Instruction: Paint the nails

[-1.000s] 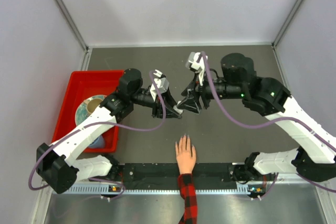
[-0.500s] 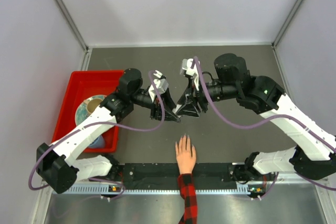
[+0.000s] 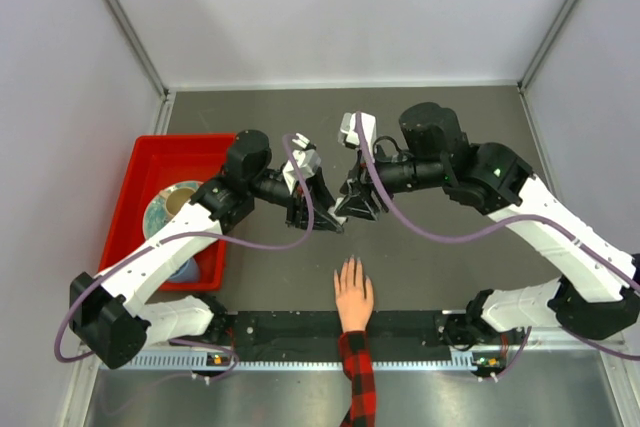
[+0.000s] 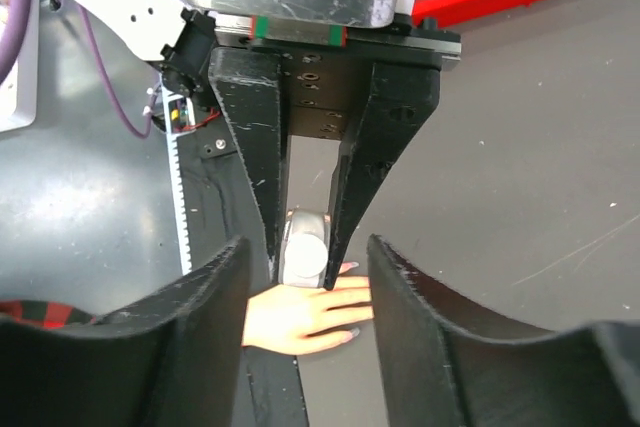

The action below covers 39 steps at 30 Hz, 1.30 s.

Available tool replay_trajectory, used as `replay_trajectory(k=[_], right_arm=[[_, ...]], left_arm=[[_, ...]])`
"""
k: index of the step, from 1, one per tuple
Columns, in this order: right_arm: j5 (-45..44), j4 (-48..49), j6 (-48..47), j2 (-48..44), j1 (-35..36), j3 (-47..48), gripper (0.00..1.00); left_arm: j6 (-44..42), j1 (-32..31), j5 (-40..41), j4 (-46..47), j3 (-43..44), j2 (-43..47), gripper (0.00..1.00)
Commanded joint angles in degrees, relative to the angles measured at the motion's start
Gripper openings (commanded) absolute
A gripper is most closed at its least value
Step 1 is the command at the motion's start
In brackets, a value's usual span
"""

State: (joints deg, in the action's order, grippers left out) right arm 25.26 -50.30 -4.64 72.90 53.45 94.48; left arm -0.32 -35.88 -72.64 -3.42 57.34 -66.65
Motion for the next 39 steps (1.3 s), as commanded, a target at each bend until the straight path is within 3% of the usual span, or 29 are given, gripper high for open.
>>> replay_trajectory(k=[1,5,7,9,10,12,14,15,16,17,18,19,22,26,28,29,30,31,36,39], right_arm=[[0.49,0.12,-0.98,0.40,-0.45,0.36,0.46],[1.81,0.12,-0.89,0.66,-0.45,0.27,0.17],[2.77,-0.23,-0.81,0.92,-0.45,0.27,0.13],[2.52,-0.41,-0.54,1.19,-0.45,0.09,0.00],[-1.22,0.11,-0.11,1.27,-0.45,-0.17,0.00],[-8.25,2.56,4.19,0.40,-0.45,-2.70,0.00],[-19.33,8.80,14.16,-0.48,-0.37,-7.26,0.00],[-24.24,10.30,18.66,-1.35,0.42,-8.68,0.00],[-39.95,10.57,23.67,-1.80,1.64,-9.91,0.00],[-46.46,10.58,32.50,-2.06,3.66,-11.75,0.00],[-51.31,11.19,34.59,-1.80,9.16,-12.29,0.00],[-62.76,10.24,37.66,-1.10,11.48,-11.78,0.00],[-71.36,7.16,41.29,4.94,17.29,-5.03,0.00],[-68.16,8.19,36.05,6.20,18.18,-1.65,0.00],[-64.48,11.19,32.00,4.62,17.74,-2.28,0.16],[-62.89,11.02,28.93,2.70,17.22,-1.93,0.33],[-60.00,11.19,26.55,1.38,16.43,-2.19,0.42],[-50.49,11.98,23.83,0.06,13.81,-2.45,0.54],[-23.64,12.69,13.44,-8.12,4.40,-5.79,0.66],[-11.26,11.28,10.71,-8.39,-0.36,-5.18,0.59]], left_arm=[[-0.12,0.02,-1.80,2.89,2.42,0.29,0.00],[-0.21,0.11,-1.28,2.98,2.51,0.21,0.00],[-0.56,0.11,0.38,2.98,2.42,0.65,0.00],[-2.05,0.02,6.60,2.29,2.51,1.35,0.00],[-2.84,0.02,9.94,1.41,2.51,1.61,0.00],[-5.83,0.11,26.61,-2.46,2.86,1.70,0.00],[-7.14,0.11,38.13,-5.35,3.39,1.96,0.00],[-7.15,0.02,47.76,-4.93,3.13,3.01,0.00],[-6.89,0.11,52.55,-4.06,1.47,3.98,0.00],[-6.98,0.11,55.73,-2.92,0.59,4.94,0.00],[-6.72,0.02,60.81,-1.43,-0.12,6.61,0.00],[-6.63,0.11,61.99,-1.07,-1.17,7.41,0.00],[-6.63,0.02,61.31,2.27,-3.28,9.96,0.00],[-7.33,0.02,53.76,2.81,-3.47,10.67,0.00],[-7.59,0.02,49.38,2.72,-3.03,10.75,0.00],[-8.20,0.11,44.65,2.28,-2.76,10.49,0.00],[-8.12,0.11,42.17,2.10,-2.59,10.49,0.00],[-8.03,0.11,40.14,2.45,-2.50,10.40,0.00],[-7.16,0.19,22.13,2.54,-0.92,8.30,0.00],[-4.44,0.28,10.71,2.98,0.13,5.75,0.00]])
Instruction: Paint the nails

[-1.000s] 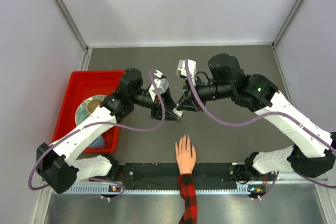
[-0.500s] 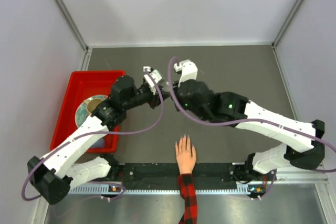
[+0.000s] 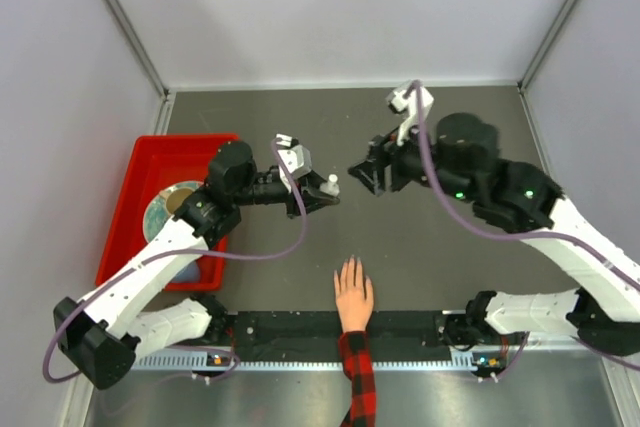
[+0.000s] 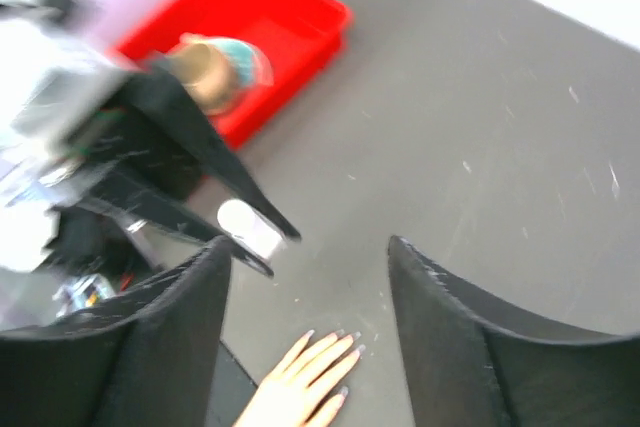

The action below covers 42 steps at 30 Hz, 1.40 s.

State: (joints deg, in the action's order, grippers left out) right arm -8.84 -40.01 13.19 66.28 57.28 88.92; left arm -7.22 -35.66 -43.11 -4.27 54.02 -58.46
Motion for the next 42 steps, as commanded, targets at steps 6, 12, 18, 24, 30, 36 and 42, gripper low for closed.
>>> replay_trajectory(k=[6,12,18,24,30,36,42], right_arm=[[34.94,-2.17,-11.52,1.74,-4.81,2.57,0.59],[36.60,-3.67,-13.01,3.24,-4.80,2.83,0.49],[36.79,-4.73,-14.95,5.00,-4.81,3.01,0.30],[36.18,-4.73,-14.86,5.70,-4.72,2.48,0.21],[21.71,-1.58,-7.61,5.80,-4.72,0.83,0.00],[-11.52,3.71,4.73,5.86,6.34,-3.24,0.00],[-14.01,4.67,9.13,8.51,9.61,-1.56,0.00]], left_arm=[[5.99,0.06,-26.75,5.77,4.95,-6.49,0.00],[6.08,0.15,-27.38,5.59,5.13,-6.67,0.00],[5.73,0.15,-27.55,5.07,5.31,-6.76,0.00],[4.41,0.15,-24.66,3.23,5.57,-6.67,0.00],[3.09,0.33,-8.70,1.64,5.22,-5.36,0.00],[2.39,0.41,9.52,3.20,2.76,-1.85,0.00],[2.83,0.41,10.07,3.83,2.05,-2.10,0.00]])
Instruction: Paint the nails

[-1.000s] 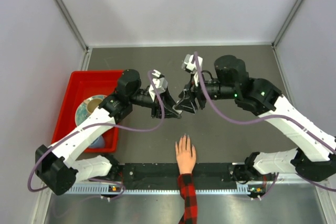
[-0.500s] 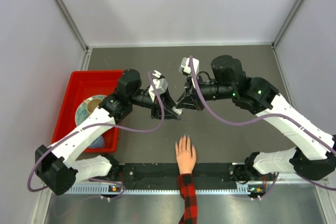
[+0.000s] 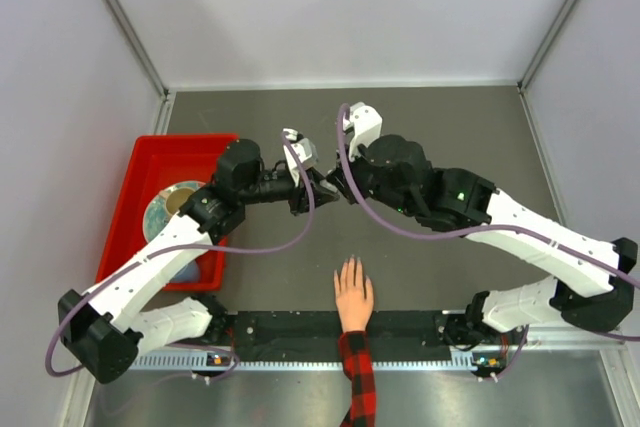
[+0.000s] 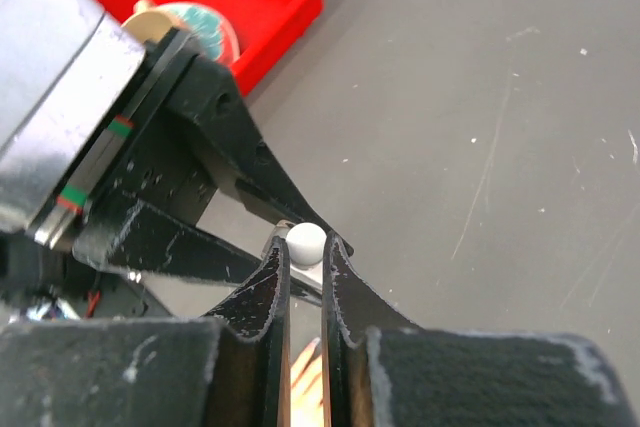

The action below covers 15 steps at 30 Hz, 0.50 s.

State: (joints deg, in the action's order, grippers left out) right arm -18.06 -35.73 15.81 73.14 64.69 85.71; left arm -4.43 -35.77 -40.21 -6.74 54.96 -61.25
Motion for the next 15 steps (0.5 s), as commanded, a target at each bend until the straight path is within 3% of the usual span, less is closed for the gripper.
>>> replay_trajectory(k=[1,5,7,9,12,15], right_arm=[[-4.61,0.48,6.60,1.65,2.11,1.65,0.00],[-1.37,1.18,5.11,0.34,2.02,2.35,0.00],[0.39,1.62,4.67,-0.19,1.67,2.53,0.00],[1.27,1.80,4.49,-0.98,1.32,2.53,0.00],[3.74,2.41,4.75,-1.86,0.27,2.01,0.00],[4.71,3.20,4.49,-2.65,-0.26,1.12,0.00]], left_arm=[[-0.14,0.44,7.25,5.87,1.29,0.70,0.00],[-1.11,0.52,7.25,5.25,1.29,0.96,0.01],[-1.20,0.52,7.25,4.90,1.46,0.96,0.06],[-1.29,0.52,6.63,4.90,1.47,1.14,0.14],[-1.20,0.52,5.58,5.34,1.12,1.49,0.36],[-1.11,0.61,6.72,5.77,0.59,2.10,0.50]])
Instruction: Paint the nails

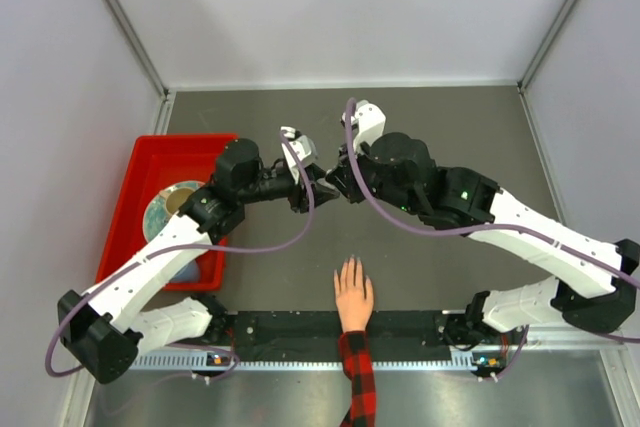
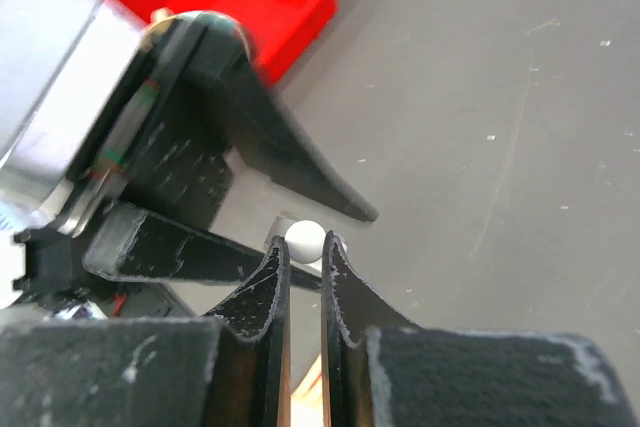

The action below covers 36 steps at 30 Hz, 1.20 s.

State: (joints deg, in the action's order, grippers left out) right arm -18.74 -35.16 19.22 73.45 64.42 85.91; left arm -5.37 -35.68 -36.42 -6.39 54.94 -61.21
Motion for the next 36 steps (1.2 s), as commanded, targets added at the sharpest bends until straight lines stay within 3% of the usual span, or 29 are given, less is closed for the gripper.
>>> replay_trajectory(k=[1,3,6,9,11,15,18,23,25,32,36], right_arm=[[5.47,2.55,0.99,-2.96,-0.17,0.75,0.00],[5.91,2.81,0.82,-3.31,-0.88,0.40,0.00],[6.35,3.78,0.38,-3.67,-1.05,0.05,0.00],[5.91,3.60,0.11,-3.58,-1.05,0.66,0.00],[5.91,3.60,-0.24,-3.67,-1.05,0.84,0.00],[7.04,1.33,-0.59,-2.79,-1.84,2.15,0.00],[9.77,-0.26,0.29,-1.47,-3.42,3.91,0.24],[11.18,-0.17,0.02,-0.86,-3.87,4.18,0.30],[12.15,0.09,0.11,-0.76,-4.13,4.18,0.38],[12.59,0.44,0.02,0.38,-4.74,4.27,0.38],[11.80,1.49,-0.41,0.73,-5.18,4.27,0.30]], left_arm=[[-0.08,0.44,3.11,5.69,0.09,2.41,0.52],[-0.35,0.53,3.46,5.95,-0.44,3.20,0.53],[-0.26,0.61,2.42,5.95,-0.10,2.68,0.23],[0.36,0.96,0.14,5.87,0.69,1.18,0.14],[0.01,1.05,-0.58,5.60,1.05,0.83,0.00],[-0.08,1.14,-1.19,5.60,0.96,0.83,0.00],[-0.17,1.14,-1.89,5.60,1.05,0.65,0.00],[-0.17,1.14,-2.33,5.60,0.87,1.01,0.00],[-0.17,1.05,-3.04,5.95,0.70,1.36,0.00],[-0.08,1.14,-4.62,5.78,1.05,0.92,0.00],[-0.17,1.14,-6.11,5.87,1.05,0.83,0.00]])
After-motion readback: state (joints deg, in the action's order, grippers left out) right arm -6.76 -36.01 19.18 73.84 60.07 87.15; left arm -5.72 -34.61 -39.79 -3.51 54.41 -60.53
